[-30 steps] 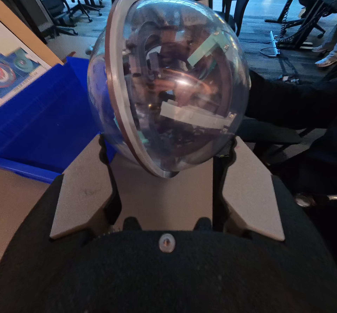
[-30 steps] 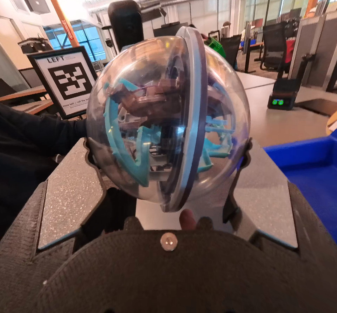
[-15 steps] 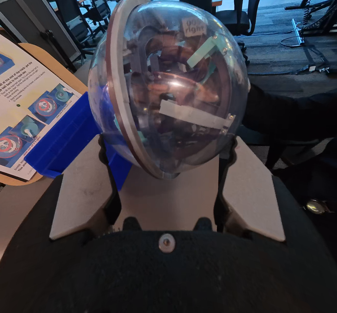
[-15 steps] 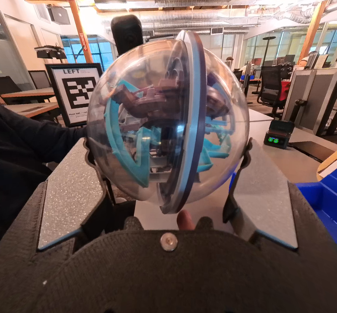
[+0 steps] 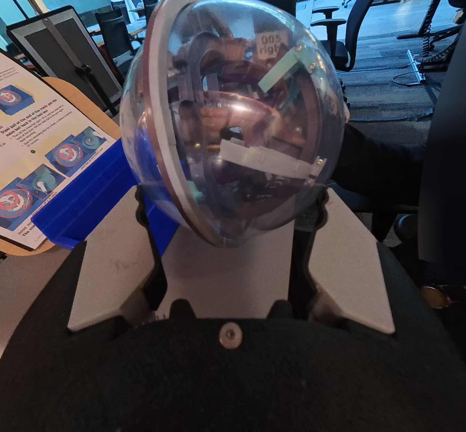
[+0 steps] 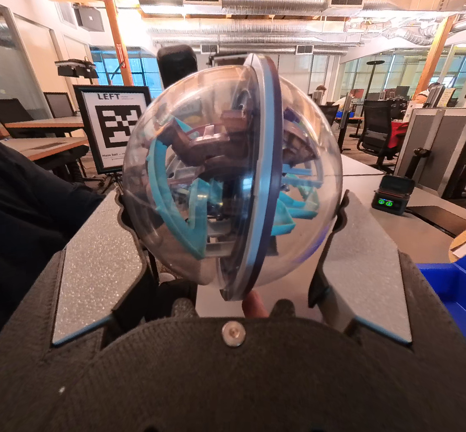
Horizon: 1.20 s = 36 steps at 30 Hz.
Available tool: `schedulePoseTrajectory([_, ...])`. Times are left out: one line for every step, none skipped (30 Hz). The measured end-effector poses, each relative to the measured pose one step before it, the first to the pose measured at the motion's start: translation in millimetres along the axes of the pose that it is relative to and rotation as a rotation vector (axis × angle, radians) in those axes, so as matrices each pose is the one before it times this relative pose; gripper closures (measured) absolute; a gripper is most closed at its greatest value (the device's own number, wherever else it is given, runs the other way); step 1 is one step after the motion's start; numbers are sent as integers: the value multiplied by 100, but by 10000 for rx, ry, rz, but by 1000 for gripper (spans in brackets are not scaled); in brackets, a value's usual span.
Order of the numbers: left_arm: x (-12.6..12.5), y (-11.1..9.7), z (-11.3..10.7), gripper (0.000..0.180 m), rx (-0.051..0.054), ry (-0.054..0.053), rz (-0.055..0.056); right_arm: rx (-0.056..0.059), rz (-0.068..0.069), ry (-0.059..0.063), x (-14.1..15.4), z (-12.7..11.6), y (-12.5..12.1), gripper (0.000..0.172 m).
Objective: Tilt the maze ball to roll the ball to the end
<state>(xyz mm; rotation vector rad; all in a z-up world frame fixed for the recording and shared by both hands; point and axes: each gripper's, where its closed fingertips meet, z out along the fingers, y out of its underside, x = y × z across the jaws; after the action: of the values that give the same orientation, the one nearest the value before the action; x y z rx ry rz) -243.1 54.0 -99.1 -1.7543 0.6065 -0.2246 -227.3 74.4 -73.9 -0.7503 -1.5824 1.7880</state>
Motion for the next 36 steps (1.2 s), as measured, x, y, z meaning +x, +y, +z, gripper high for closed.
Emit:
schedulePoseTrajectory([127, 44, -129, 47, 35, -26, -21, -30, -1, -17, -170, 106, 8, 15])
schedulePoseTrajectory([116, -13, -171, 47, 51, -27, -35, -14, 24, -32, -151, 121, -5, 15])
schedulePoseTrajectory([91, -26, -199, 47, 50, -38, -24, -6, 25, -47, -153, 147, 6, 15])
schedulePoseTrajectory([111, -42, -207, 47, 48, -55, -9, -2, 22, -66, -156, 157, 21, 15])
schedulePoseTrajectory([109, -15, -225, 47, 41, -70, 13, -4, 15, -79, -162, 159, 55, 15])
schedulePoseTrajectory([102, -2, -229, 47, 40, -69, 12, -15, 19, -80, -158, 171, 92, 15])
schedulePoseTrajectory([90, 38, -214, 47, 26, -60, -14, -24, 36, -72, -136, 173, 114, 15])
schedulePoseTrajectory([86, 79, -200, 47, 19, -51, -44, -24, 46, -62, -121, 180, 116, 15])
schedulePoseTrajectory([74, 89, -172, 47, 21, -52, -26, -17, 28, -54, -109, 172, 94, 15])
schedulePoseTrajectory([71, 100, -172, 47, 29, -50, -8, -28, 4, -45, -108, 165, 99, 15])
schedulePoseTrajectory([72, 188, -164, 47, -18, -47, -25, -60, -3, -42, -112, 169, 148, 15])
schedulePoseTrajectory([108, 237, -176, 48, -46, -64, -31, -78, -4, -52, -140, 185, 174, 15])
schedulePoseTrajectory([152, 199, -192, 48, 14, -85, -34, -47, -10, -70, -172, 194, 119, 15])
schedulePoseTrajectory([165, 215, -204, 48, 40, -102, -35, -26, -25, -79, -201, 209, 88, 15])
schedulePoseTrajectory([154, 258, -209, 48, -10, -97, -30, -26, -32, -64, -181, 218, 88, 15])
schedulePoseTrajectory([88, 216, -180, 48, -113, -67, -15, -29, -21, -46, -148, 203, 79, 15])
schedulePoseTrajectory([70, 145, -213, 48, -140, -59, 8, -51, -3, -54, -129, 187, 119, 15])
schedulePoseTrajectory([109, -12, -240, 47, 6, -74, 14, -46, 23, -82, -164, 170, 109, 15])
schedulePoseTrajectory([126, -58, -223, 47, 108, -71, -17, -36, 48, -88, -160, 162, 102, 15])
schedulePoseTrajectory([81, 38, -144, 47, 60, -45, -53, -26, 50, -58, -111, 135, 76, 15])
schedulePoseTrajectory([49, 121, -85, 47, -55, -24, -43, -11, 21, -22, -70, 91, 42, 15])
schedulePoseTrajectory([40, 80, -71, 47, -52, -24, -4, 5, -7, -13, -67, 75, 19, 15])
schedulePoseTrajectory([83, -61, -90, 47, 42, -25, 23, 13, -6, -23, -98, 39, -5, 15])
schedulePoseTrajectory([80, -145, -72, 47, 83, -17, 21, 11, 11, -26, -101, 10, -24, 15])
schedulePoseTrajectory([70, -125, -32, 47, 53, -8, 14, 13, 5, -14, -96, -14, -58, 15])
schedulePoseTrajectory([76, -82, -10, 47, 11, -9, 32, 15, -31, -3, -84, -39, -72, 15])
schedulePoseTrajectory([70, -80, 11, 47, 10, -19, 56, 19, -61, -1, -82, -42, -78, 15])
schedulePoseTrajectory([68, -76, 22, 47, 20, -22, 57, 18, -64, -5, -78, -50, -78, 15])
schedulePoseTrajectory([48, -57, 29, 47, 16, -18, 46, 5, -49, -6, -48, -61, -51, 15])
schedulePoseTrajectory([28, -45, 34, 47, 3, -11, 31, -1, -34, -4, -33, -47, -21, 15])
schedulePoseTrajectory([13, -39, 33, 47, 17, -11, 37, 10, -36, -3, -9, -47, -28, 15])
schedulePoseTrajectory([-8, -49, 38, 47, 42, -13, 47, 29, -47, -2, 6, -43, -35, 15])
schedulePoseTrajectory([-16, -44, 42, 47, 40, -12, 44, 37, -53, -1, 19, -44, -48, 15])
schedulePoseTrajectory([-21, -18, 55, 47, 24, -15, 50, 26, -55, -2, 19, -39, -22, 15])
schedulePoseTrajectory([-14, 17, 55, 47, 3, -14, 51, 15, -57, -2, 20, -48, 5, 15])
schedulePoseTrajectory([-17, 41, 80, 47, -19, -17, 41, 16, -50, -1, 31, -47, 2, 15])
